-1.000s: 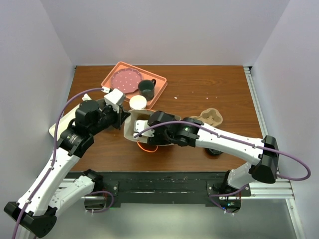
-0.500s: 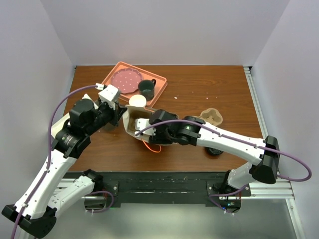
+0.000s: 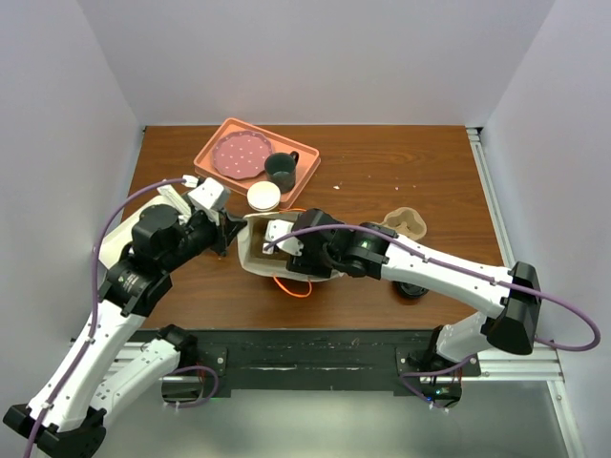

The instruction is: Pack the takeout coffee

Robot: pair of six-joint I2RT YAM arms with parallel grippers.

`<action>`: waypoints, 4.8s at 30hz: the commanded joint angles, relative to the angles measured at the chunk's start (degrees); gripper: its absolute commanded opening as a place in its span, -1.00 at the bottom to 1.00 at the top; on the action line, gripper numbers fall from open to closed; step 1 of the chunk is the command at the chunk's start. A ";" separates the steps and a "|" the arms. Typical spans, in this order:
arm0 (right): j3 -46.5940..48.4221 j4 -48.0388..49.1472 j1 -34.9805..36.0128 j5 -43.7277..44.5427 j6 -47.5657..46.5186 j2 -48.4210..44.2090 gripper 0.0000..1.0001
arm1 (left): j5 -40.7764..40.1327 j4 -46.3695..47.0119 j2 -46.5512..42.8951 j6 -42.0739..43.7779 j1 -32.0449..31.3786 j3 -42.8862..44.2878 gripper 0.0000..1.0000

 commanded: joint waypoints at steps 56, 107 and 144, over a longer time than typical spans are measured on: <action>-1.96 4.69 -0.42 6.23 -3.35 1.61 -0.67 | 6.30 4.81 -5.90 1.70 -1.69 -8.59 -1.00; -11.89 16.90 -0.33 9.57 -11.96 1.35 -0.76 | 7.27 3.15 -6.25 1.79 -1.69 -7.88 -1.00; -9.08 12.60 -1.04 0.69 -21.89 4.43 -0.75 | 9.64 3.14 -7.75 1.35 -1.69 -7.97 -1.00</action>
